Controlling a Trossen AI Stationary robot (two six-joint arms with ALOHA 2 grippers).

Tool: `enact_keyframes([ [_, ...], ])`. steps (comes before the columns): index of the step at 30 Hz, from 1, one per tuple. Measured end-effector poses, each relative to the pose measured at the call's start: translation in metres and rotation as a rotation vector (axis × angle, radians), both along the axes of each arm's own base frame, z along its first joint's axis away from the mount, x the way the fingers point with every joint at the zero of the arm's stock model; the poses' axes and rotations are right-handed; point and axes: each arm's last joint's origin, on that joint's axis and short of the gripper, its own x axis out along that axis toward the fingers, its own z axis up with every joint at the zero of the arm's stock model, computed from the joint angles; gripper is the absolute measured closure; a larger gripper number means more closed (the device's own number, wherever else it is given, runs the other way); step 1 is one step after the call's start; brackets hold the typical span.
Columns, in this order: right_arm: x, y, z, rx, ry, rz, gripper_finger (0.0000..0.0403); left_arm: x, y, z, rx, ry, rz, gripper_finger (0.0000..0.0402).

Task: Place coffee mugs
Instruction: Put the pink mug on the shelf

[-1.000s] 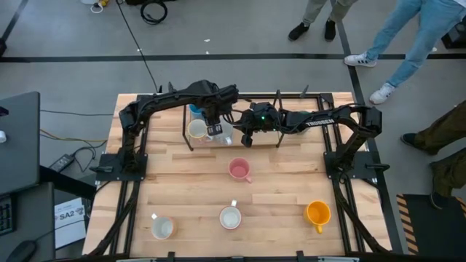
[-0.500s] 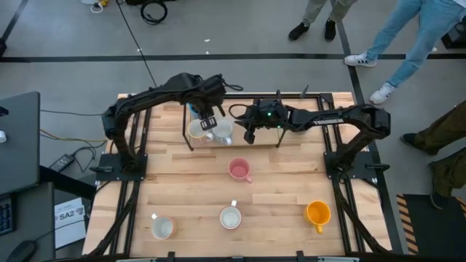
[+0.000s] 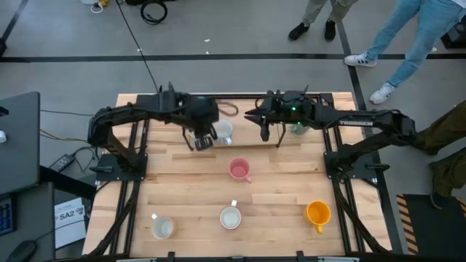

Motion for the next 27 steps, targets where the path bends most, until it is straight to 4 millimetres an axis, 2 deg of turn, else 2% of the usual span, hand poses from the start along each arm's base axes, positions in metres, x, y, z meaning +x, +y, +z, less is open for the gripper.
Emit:
enact_keyframes([
  [6,0.001,0.021,0.005,0.108,-0.032,0.154,0.0326,0.002,-0.042,0.0,0.009,-0.008,-0.082,0.0306],
  [12,0.004,0.038,0.004,0.158,-0.025,0.272,0.0324,-0.001,-0.085,0.0,0.091,-0.042,-0.101,0.0306],
  [14,0.004,0.043,0.004,0.164,-0.024,0.313,0.0318,-0.002,-0.099,-0.005,0.102,-0.058,-0.116,0.0306],
  [17,0.004,0.048,0.004,0.163,-0.024,0.337,0.03,-0.006,-0.115,-0.031,0.092,-0.046,-0.143,0.0306],
  [22,0.005,0.057,0.005,0.15,-0.029,0.363,0.0249,-0.018,-0.126,-0.083,0.04,-0.114,-0.168,0.0306],
  [27,0.008,0.066,0.013,0.165,0.027,0.321,0.02,-0.032,-0.128,-0.113,0.001,-0.203,-0.161,0.0306],
])
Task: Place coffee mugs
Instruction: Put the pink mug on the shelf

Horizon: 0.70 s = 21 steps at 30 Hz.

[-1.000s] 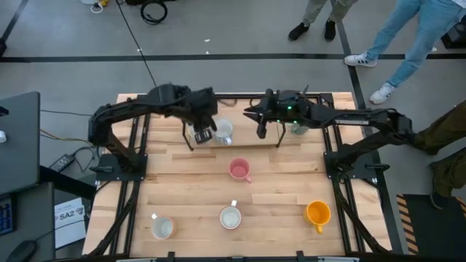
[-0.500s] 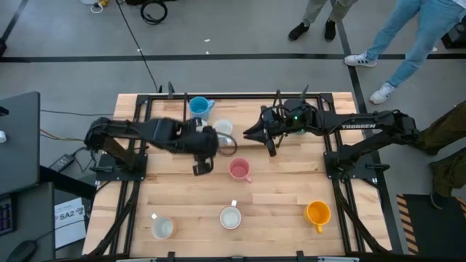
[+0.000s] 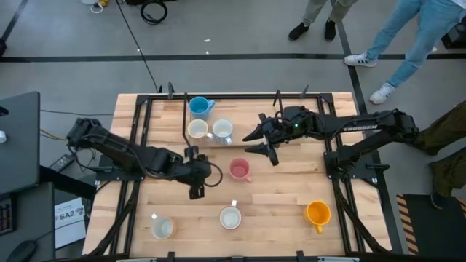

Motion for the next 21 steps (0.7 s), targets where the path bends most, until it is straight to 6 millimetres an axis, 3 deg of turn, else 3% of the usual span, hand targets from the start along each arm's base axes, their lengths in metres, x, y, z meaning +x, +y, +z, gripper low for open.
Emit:
enact_keyframes([
  [4,0.01,0.006,0.011,-0.035,0.145,-0.071,0.0177,-0.007,0.002,-0.02,-0.018,-0.036,0.007,0.0306],
  [8,0.028,0.01,0.01,-0.079,0.318,-0.093,0.0172,-0.009,0.004,-0.035,-0.031,-0.074,0.008,0.0306],
  [14,0.058,0.011,-0.016,-0.101,0.53,-0.081,0.0173,-0.013,0.005,-0.053,-0.032,-0.077,0.008,0.0306],
  [21,0.077,0.002,-0.049,-0.111,0.661,-0.112,0.0174,-0.013,0.005,-0.054,-0.033,-0.079,0.007,0.0306],
])
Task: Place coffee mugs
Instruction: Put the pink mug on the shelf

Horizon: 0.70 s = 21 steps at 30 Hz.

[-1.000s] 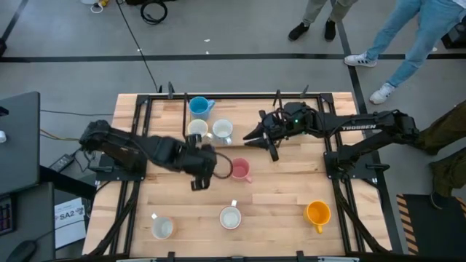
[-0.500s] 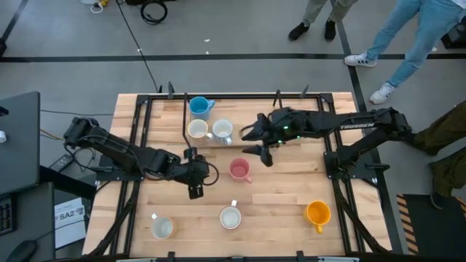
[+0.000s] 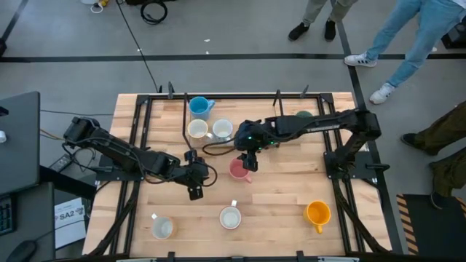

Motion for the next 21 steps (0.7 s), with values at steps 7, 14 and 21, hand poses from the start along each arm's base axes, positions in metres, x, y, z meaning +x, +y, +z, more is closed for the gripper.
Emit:
enact_keyframes([
  [7,0.003,-0.009,-0.02,0.003,0.11,-0.026,0.0174,0.0,0.0,0.0,0.001,0.001,-0.001,0.0306],
  [14,0.009,-0.013,-0.04,0.005,0.183,-0.034,0.0174,0.0,0.0,0.0,0.002,0.002,-0.001,0.0306],
  [21,0.015,-0.013,-0.059,0.01,0.246,-0.032,0.0174,0.0,0.0,0.0,0.001,0.003,-0.001,0.0306],
])
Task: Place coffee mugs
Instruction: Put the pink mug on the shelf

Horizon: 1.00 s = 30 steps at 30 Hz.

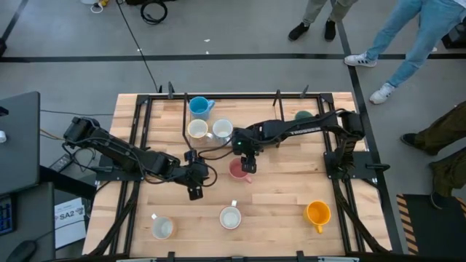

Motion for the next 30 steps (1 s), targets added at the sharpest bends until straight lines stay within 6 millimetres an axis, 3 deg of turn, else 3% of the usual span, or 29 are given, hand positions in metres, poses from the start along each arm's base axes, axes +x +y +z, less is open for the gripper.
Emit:
enact_keyframes([
  [17,-0.0009,0.0003,0.0008,0.007,0.003,0.005,0.0259,0.0002,0.0001,0.0,0.0,-0.001,0.0,0.0306],
  [24,-0.0009,0.0009,0.0007,0.004,0.001,0.071,0.0279,0.0002,0.0001,0.0,0.0,-0.001,0.0,0.0306],
  [30,-0.0002,0.0021,0.0008,0.019,-0.013,0.146,0.0325,0.0002,0.0,0.0,0.0,-0.001,0.0,0.0306],
])
